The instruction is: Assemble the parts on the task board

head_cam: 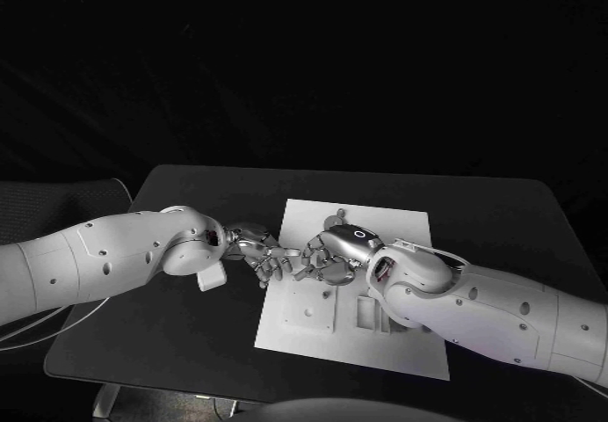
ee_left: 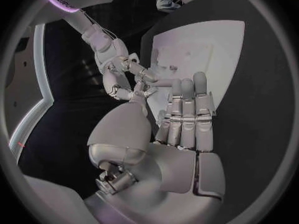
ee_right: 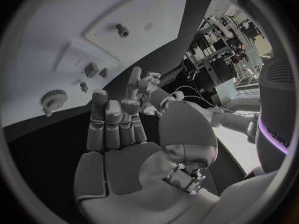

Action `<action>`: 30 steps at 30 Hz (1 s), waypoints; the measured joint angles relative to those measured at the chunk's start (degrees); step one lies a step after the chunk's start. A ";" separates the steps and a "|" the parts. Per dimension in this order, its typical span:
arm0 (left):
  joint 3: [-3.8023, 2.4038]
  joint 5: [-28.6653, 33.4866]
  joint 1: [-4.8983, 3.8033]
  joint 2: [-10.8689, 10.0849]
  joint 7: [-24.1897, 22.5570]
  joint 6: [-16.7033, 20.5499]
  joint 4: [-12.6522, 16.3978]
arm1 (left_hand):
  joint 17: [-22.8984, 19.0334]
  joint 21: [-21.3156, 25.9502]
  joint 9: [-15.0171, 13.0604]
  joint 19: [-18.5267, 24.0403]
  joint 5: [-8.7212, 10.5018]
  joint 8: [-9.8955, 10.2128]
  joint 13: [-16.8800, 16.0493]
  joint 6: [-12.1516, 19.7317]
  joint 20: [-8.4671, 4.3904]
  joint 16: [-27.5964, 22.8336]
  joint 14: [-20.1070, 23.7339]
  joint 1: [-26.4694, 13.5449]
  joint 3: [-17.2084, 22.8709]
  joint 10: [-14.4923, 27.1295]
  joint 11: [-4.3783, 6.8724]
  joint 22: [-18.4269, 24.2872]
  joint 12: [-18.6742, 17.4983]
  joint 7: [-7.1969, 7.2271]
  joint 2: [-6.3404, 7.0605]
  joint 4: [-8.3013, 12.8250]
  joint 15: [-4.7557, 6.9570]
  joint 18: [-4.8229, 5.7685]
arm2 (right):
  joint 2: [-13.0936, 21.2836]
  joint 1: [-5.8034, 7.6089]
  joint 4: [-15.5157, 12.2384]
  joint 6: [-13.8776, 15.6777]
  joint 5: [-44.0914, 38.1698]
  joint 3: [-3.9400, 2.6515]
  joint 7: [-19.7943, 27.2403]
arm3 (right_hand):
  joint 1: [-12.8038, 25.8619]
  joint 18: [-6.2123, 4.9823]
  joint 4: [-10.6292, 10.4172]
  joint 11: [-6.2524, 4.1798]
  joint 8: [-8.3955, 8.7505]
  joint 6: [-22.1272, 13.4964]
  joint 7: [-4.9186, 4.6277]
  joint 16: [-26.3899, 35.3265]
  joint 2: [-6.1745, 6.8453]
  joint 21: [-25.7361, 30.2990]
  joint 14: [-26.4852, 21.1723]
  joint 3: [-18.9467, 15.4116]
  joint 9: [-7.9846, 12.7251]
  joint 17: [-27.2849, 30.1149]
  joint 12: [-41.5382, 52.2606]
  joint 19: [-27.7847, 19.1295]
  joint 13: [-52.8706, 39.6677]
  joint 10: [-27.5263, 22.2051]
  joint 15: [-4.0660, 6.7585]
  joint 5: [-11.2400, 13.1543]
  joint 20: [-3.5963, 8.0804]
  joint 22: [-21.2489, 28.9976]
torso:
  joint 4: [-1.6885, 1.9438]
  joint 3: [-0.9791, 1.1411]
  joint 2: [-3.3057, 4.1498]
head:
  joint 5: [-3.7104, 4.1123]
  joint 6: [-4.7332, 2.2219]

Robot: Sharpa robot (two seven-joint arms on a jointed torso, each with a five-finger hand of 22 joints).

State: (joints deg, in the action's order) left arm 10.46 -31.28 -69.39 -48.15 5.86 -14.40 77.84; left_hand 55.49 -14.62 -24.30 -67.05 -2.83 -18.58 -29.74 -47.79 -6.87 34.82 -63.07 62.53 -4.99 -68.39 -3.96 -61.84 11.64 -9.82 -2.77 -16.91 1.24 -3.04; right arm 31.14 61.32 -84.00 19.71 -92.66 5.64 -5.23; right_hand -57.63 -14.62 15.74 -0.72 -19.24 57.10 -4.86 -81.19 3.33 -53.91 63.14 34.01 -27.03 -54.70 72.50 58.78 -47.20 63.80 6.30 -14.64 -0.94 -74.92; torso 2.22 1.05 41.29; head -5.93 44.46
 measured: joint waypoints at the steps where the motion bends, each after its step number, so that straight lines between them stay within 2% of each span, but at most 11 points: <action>1: 0.01 0.15 0.00 0.05 0.00 -0.07 0.01 | 0.00 0.00 0.06 0.00 0.00 0.12 0.00 0.00 0.00 0.00 0.00 0.65 -0.36 0.00 0.00 0.00 0.00 0.00 0.00 0.03 0.00 0.00 | -0.02 0.00 -0.06 0.01 0.00 -0.01 0.00 | 0.00 0.00 0.00 0.00 0.00 0.17 -0.16 0.00 0.00 0.00 0.00 0.00 -0.03 0.00 0.00 0.00 0.00 0.00 0.00 0.00 0.00 0.00 | 0.00 -0.01 0.00 | 0.01 0.01; 10: 0.11 0.72 0.00 0.07 0.05 -0.34 0.02 | 0.20 0.33 0.20 -0.22 0.00 0.12 -0.21 0.21 0.22 -0.26 0.00 4.55 -1.89 0.22 -0.21 -0.24 -0.33 -0.20 -1.02 0.11 0.00 0.01 | 0.06 0.00 -0.13 0.03 0.10 -0.03 0.02 | 0.00 0.00 0.00 0.00 -0.04 0.52 -0.32 0.00 -0.01 0.00 0.00 0.00 -0.10 0.00 0.00 0.00 0.00 0.00 -0.01 0.00 0.00 0.00 | 0.01 0.00 -0.01 | 0.03 -0.01; 30: 0.12 0.82 -0.01 -0.14 0.13 -0.37 -0.23 | 0.36 0.38 0.26 -0.20 0.00 0.12 -0.33 0.21 0.24 -0.48 0.00 6.23 -3.09 0.21 -0.21 -0.47 -0.33 -0.19 -1.30 0.09 0.00 0.00 | 0.54 0.01 0.50 -0.18 0.28 -0.03 -0.17 | -0.31 0.00 0.15 0.00 -0.04 0.65 -0.48 0.00 0.29 0.00 0.01 0.16 -0.10 0.05 0.00 -0.01 0.04 0.00 -0.19 0.00 -0.01 0.00 | 0.01 -0.05 -0.01 | 0.09 0.09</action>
State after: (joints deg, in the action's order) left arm 10.58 -30.47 -69.40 -48.29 6.00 -14.77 77.60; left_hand 55.85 -14.23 -24.05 -67.25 -2.83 -18.46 -30.07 -47.59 -6.63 34.35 -63.06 68.76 -8.08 -68.17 -4.17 -62.31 11.31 -10.01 -4.07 -16.82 1.24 -3.03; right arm 31.68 61.33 -83.50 19.53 -92.38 5.61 -5.40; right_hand -57.93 -14.62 15.89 -0.72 -19.28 57.75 -5.34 -81.19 3.62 -53.90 63.15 34.17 -27.12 -54.65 72.50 58.77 -47.16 63.80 6.10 -14.64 -0.94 -74.92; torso 2.22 0.99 41.28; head -5.84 44.55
